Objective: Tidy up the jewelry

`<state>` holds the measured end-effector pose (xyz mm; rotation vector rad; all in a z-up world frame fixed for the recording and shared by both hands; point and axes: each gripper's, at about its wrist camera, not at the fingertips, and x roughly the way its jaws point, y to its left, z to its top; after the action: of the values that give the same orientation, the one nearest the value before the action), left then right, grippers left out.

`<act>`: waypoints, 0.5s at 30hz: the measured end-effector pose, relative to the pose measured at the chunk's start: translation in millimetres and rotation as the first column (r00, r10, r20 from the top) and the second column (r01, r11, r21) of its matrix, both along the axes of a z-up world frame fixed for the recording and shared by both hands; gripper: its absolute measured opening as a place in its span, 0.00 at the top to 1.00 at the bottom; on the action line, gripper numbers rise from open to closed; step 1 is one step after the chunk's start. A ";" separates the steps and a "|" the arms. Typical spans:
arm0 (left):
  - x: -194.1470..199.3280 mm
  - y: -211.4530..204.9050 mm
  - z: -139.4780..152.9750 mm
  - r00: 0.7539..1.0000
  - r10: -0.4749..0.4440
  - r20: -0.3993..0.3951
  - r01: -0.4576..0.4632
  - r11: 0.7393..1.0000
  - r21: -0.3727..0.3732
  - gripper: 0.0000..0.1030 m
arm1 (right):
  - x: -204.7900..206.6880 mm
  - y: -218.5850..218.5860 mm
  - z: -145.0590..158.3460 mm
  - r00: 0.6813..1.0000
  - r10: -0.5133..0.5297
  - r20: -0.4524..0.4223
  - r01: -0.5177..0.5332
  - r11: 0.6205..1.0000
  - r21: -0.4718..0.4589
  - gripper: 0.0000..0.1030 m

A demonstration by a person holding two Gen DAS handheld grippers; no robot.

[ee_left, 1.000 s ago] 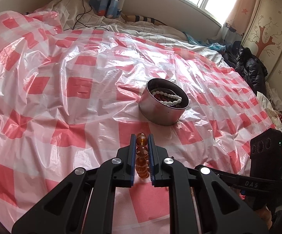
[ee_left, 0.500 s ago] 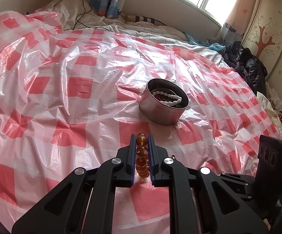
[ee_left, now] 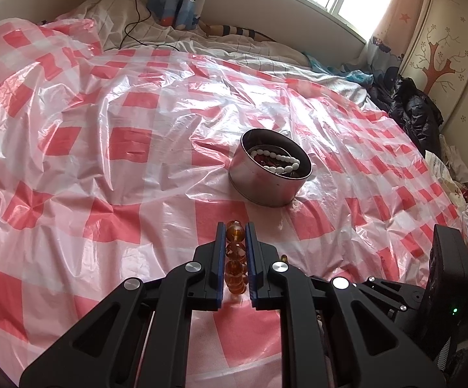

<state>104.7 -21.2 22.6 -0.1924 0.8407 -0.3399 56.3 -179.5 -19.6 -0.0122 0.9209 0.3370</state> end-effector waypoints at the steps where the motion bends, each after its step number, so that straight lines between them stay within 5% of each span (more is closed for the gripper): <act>1: -0.1 0.0 0.4 1.000 0.000 0.001 0.000 1.000 0.000 0.90 | -0.8 -0.7 0.0 1.000 0.001 0.002 -0.001 1.000 0.006 0.92; 4: 0.1 -0.2 0.0 1.000 0.002 0.001 -0.002 1.000 -0.003 0.90 | 3.4 -23.5 0.6 0.998 -0.025 -0.052 0.035 0.977 0.209 0.92; 6: 0.0 -0.2 0.3 1.000 0.001 0.002 -0.001 1.000 -0.003 0.90 | 7.1 -47.8 1.2 0.995 -0.040 -0.087 0.073 0.909 0.411 0.92; 9: -0.9 -0.4 2.1 1.000 -0.001 0.010 0.001 1.000 -0.005 0.90 | 8.1 -81.3 0.8 0.994 -0.028 -0.102 0.092 0.706 0.702 0.92; 12: -2.3 -3.6 5.2 1.000 -0.004 0.030 0.004 1.000 0.006 0.90 | 8.3 -96.9 -0.1 0.996 -0.011 -0.093 0.084 0.541 0.837 0.92; 15: -3.6 -8.8 8.2 0.999 -0.010 0.050 0.009 0.999 0.033 0.90 | 10.7 -105.0 -3.9 0.995 0.008 -0.101 0.089 0.422 0.902 0.92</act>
<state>101.1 -30.0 30.9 -0.1493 0.7974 -0.3386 67.1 -284.5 -23.5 1.0717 0.7163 0.7770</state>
